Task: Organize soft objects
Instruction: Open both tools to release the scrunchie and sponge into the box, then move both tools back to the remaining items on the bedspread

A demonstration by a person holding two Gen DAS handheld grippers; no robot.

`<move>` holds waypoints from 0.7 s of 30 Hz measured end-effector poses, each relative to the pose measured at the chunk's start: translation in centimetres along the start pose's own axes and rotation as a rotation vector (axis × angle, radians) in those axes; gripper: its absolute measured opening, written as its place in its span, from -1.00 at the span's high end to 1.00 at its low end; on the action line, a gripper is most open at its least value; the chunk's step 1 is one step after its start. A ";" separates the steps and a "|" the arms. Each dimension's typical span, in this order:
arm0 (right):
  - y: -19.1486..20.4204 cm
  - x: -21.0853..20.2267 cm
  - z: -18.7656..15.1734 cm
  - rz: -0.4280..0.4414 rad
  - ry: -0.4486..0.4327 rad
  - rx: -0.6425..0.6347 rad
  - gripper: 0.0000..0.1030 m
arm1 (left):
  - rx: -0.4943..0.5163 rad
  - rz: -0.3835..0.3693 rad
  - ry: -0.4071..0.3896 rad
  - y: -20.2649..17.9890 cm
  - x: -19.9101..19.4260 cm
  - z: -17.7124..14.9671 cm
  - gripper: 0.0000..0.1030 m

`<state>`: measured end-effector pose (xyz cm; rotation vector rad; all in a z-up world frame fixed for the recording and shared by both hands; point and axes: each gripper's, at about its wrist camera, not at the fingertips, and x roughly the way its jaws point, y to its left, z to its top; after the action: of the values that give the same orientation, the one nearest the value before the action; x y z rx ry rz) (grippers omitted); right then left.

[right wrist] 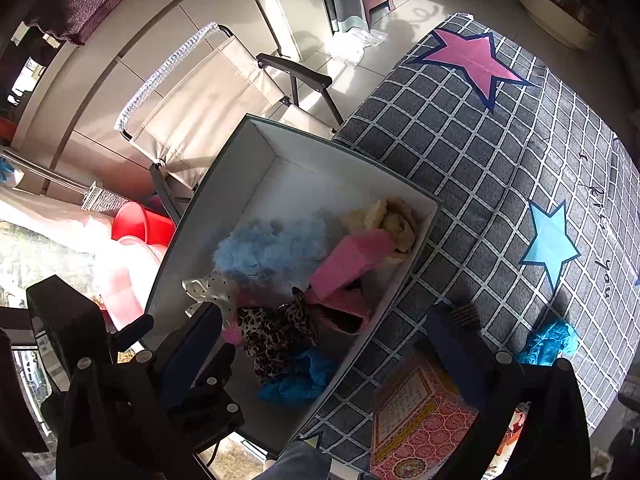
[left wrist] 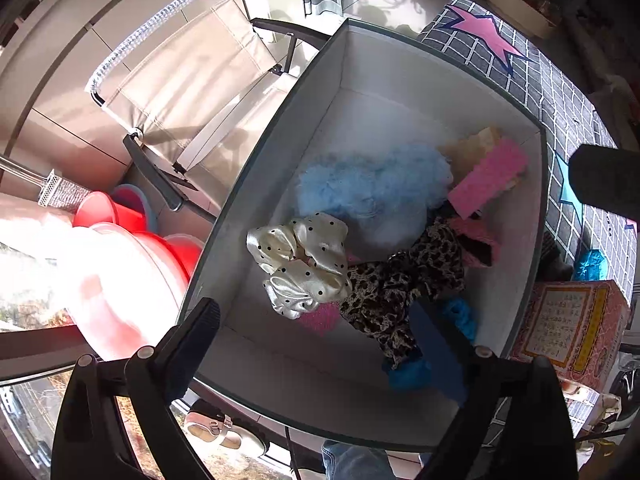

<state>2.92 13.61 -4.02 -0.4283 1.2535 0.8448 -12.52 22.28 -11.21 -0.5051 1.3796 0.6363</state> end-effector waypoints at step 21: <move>-11.1 -3.5 -1.5 0.004 -0.019 0.207 -1.00 | 0.080 -0.132 0.024 -5.4 -2.2 0.6 -0.88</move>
<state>10.02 4.36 -2.87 -0.2518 1.3098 0.7126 -8.59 18.49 -9.20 -0.5362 1.3761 0.4683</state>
